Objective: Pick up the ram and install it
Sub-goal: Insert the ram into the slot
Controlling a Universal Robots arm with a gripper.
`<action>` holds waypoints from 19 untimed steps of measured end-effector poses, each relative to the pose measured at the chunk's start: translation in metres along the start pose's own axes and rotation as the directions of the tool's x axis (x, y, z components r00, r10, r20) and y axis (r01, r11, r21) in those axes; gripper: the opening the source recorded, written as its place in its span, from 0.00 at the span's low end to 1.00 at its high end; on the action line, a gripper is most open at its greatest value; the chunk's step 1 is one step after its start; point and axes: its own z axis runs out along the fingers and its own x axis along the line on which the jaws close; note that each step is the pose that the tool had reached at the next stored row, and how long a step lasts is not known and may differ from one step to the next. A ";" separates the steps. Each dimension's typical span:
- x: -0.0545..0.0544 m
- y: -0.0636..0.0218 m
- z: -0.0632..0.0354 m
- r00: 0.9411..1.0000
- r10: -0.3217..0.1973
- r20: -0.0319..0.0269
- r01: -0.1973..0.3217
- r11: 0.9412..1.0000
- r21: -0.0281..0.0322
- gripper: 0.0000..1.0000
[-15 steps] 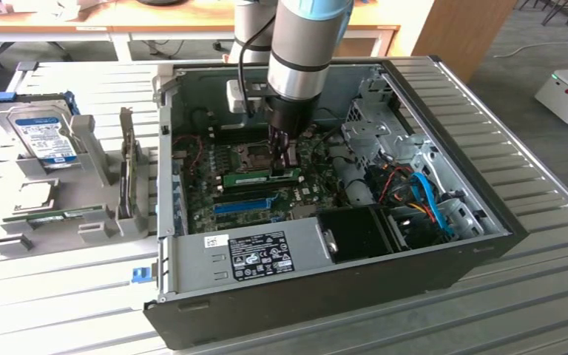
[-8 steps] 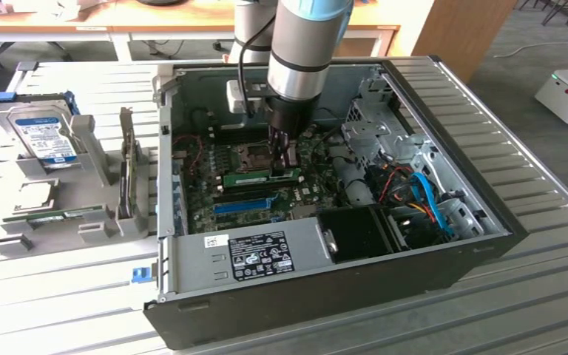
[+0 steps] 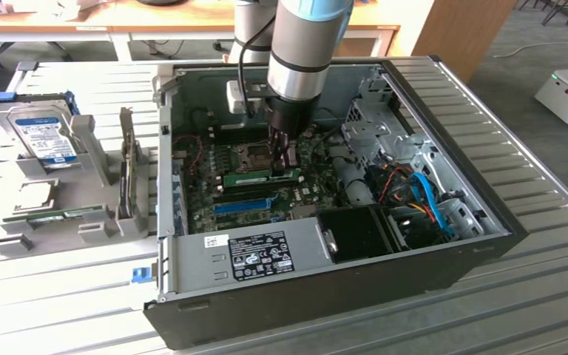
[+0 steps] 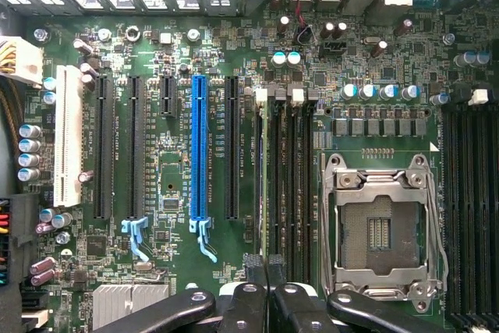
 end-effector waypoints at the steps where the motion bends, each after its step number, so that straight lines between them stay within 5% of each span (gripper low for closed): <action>1: 0.000 0.0000 0.0002 1.000 0.000 0.000 0.000 1.000 0.000 0.12; 19: 0.000 0.0000 0.0004 1.000 -0.011 0.000 0.011 1.000 0.000 0.12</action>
